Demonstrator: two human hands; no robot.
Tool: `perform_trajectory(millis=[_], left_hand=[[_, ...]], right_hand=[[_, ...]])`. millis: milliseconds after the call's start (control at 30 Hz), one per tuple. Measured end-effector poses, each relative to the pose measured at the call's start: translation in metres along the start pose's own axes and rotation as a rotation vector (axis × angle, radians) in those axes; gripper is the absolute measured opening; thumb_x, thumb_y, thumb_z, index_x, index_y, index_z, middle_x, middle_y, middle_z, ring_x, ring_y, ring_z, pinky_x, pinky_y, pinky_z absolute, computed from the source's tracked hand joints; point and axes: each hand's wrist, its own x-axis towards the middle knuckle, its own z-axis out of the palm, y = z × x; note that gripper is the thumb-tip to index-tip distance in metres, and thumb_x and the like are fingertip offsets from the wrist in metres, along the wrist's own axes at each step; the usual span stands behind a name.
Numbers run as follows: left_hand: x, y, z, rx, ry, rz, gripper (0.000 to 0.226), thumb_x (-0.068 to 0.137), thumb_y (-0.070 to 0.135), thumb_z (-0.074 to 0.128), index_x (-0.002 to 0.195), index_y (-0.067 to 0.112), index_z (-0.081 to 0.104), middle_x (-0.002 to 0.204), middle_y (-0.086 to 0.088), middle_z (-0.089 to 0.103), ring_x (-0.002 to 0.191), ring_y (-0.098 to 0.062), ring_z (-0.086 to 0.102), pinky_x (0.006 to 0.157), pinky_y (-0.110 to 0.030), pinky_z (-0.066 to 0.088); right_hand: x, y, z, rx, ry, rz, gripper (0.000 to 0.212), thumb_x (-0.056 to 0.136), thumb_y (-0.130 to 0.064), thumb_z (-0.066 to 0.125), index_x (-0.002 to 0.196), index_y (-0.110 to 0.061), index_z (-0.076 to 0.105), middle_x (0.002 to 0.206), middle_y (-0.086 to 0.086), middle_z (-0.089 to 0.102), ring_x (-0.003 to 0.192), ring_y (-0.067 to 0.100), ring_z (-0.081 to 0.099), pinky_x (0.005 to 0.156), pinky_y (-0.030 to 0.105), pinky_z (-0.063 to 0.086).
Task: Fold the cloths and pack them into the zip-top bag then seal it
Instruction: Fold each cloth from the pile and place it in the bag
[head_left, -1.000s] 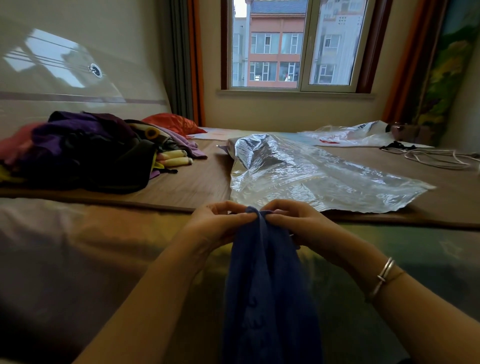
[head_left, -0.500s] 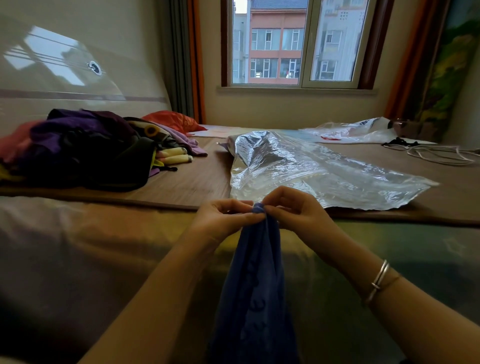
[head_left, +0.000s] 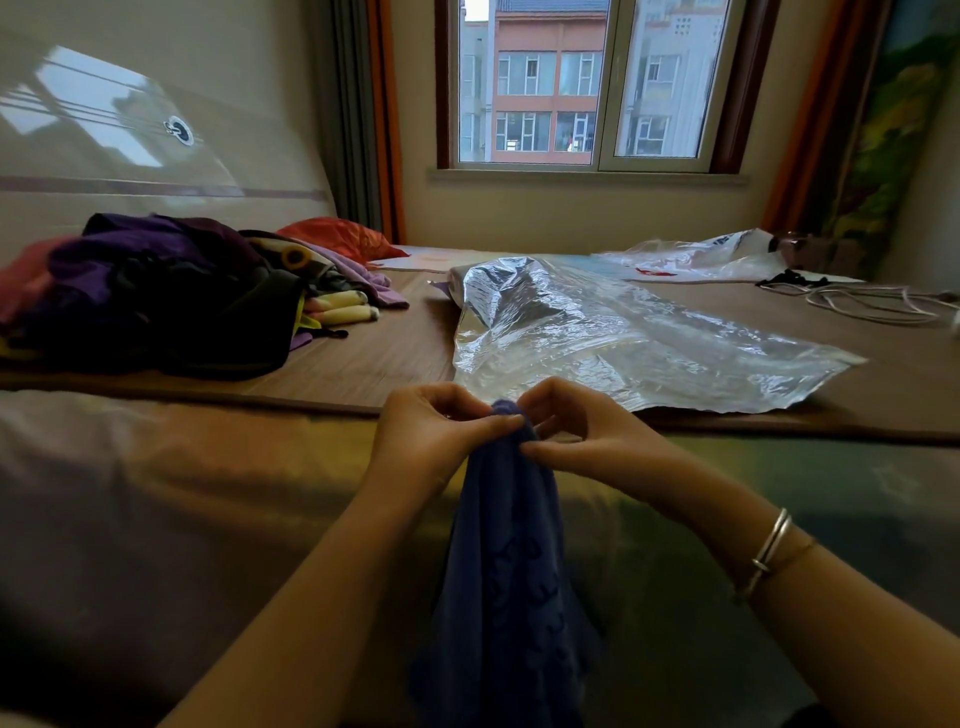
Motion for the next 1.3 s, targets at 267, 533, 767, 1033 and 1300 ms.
perform_trajectory(millis=[267,533,767,1033,1300], left_hand=[[-0.002,0.002,0.002,-0.023,-0.047,0.061,0.015,0.065,0.011,0.084,0.070,0.009,0.070,0.072,-0.008,0.072,0.072,-0.018,0.071,0.069,-0.026,0.059],[-0.006,-0.001,-0.001,0.043,-0.178,0.100,0.015,0.073,0.013,0.080,0.077,0.010,0.065,0.084,-0.004,0.069,0.079,-0.012,0.068,0.067,-0.018,0.055],[-0.008,-0.024,0.000,0.282,-0.325,0.162,0.016,0.080,0.010,0.074,0.074,0.017,0.061,0.093,-0.005,0.066,0.079,-0.021,0.067,0.068,-0.030,0.059],[-0.010,-0.061,0.001,0.610,-0.494,0.087,0.012,0.082,0.016,0.069,0.093,0.015,0.072,0.081,0.004,0.070,0.071,-0.005,0.063,0.070,-0.032,0.056],[-0.001,-0.050,-0.017,0.533,-0.081,0.077,0.010,0.082,0.016,0.073,0.072,0.015,0.071,0.071,0.001,0.068,0.069,-0.011,0.063,0.059,-0.021,0.048]], right_hand=[[0.004,0.006,0.008,-0.207,0.122,-0.118,0.013,0.085,-0.003,0.065,0.087,-0.016,0.063,0.081,0.004,0.065,0.078,0.018,0.063,0.078,0.041,0.053],[0.001,-0.002,-0.003,0.122,0.230,-0.073,0.013,0.091,0.001,0.056,0.083,-0.009,0.058,0.078,0.008,0.061,0.076,0.013,0.058,0.070,0.027,0.048],[-0.003,-0.007,-0.005,0.188,0.280,-0.067,0.009,0.095,-0.007,0.052,0.089,-0.011,0.057,0.083,0.011,0.059,0.081,0.021,0.056,0.073,0.035,0.045],[-0.006,-0.010,-0.019,0.209,0.455,-0.082,0.010,0.099,-0.016,0.048,0.091,-0.017,0.055,0.089,0.013,0.058,0.077,0.018,0.054,0.063,0.026,0.042],[-0.011,-0.001,-0.040,0.040,0.642,-0.081,0.012,0.100,-0.024,0.046,0.095,-0.015,0.053,0.081,0.012,0.057,0.072,0.017,0.052,0.061,0.029,0.042]])
